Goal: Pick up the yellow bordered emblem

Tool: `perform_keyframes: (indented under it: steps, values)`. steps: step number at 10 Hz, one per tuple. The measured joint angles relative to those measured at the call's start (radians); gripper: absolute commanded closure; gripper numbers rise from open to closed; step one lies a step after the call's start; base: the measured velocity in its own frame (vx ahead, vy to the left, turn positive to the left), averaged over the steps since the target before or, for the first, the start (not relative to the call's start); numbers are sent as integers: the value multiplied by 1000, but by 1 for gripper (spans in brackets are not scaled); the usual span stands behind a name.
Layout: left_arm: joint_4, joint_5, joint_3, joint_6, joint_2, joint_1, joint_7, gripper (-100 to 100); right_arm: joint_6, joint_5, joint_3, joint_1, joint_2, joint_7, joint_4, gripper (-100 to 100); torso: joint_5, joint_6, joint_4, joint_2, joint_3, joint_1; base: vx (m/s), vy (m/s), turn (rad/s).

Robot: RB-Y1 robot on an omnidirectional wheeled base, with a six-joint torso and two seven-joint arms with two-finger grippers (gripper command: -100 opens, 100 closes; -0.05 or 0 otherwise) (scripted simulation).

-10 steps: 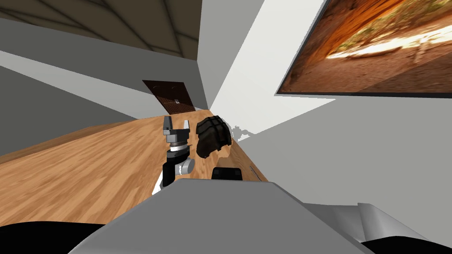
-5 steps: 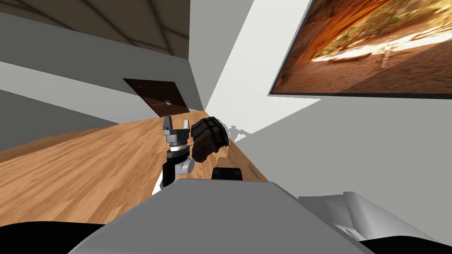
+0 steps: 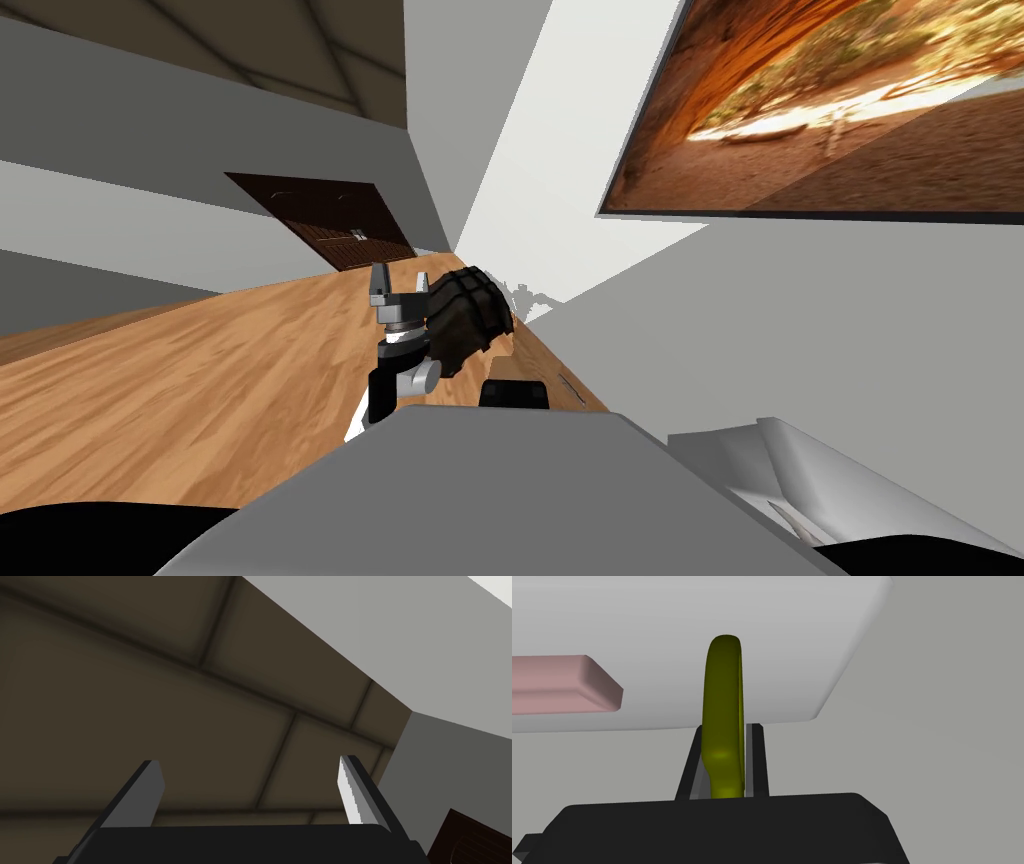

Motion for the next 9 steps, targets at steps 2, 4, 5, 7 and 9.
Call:
perform_keyframes:
  steps: [2, 4, 5, 7, 9]
  values:
    - [0, 0, 0, 0, 0, 0, 0, 0, -23, 38, -12, -38, -4, -1, 45, 100, 1, 3, 0, 2, 1, 0, 65, -1, -256]
    - [0, 0, 0, 0, 0, 0, 0, 0, -61, 100, -41, -80, -5, 5, 86, 100, 1, 2, 0, 0, 0, 1, 66, 2, -142]
    - [0, 0, 0, 0, 0, 0, 0, 0, -54, 125, -67, -69, -10, -2, 57, 100, 1, 2, 0, -1, 0, 1, 55, 7, -95]
    - [0, 0, 0, 0, 0, 0, 0, 0, -76, 180, -86, -113, -10, 2, 90, 100, 1, 4, 0, 0, 0, 1, 59, 7, -158]
    - [0, 0, 0, 0, 0, 0, 0, 0, -83, 201, -99, -111, -12, 1, 85, 0, 1, 2, 0, 1, 0, 1, 10, 4, -5]
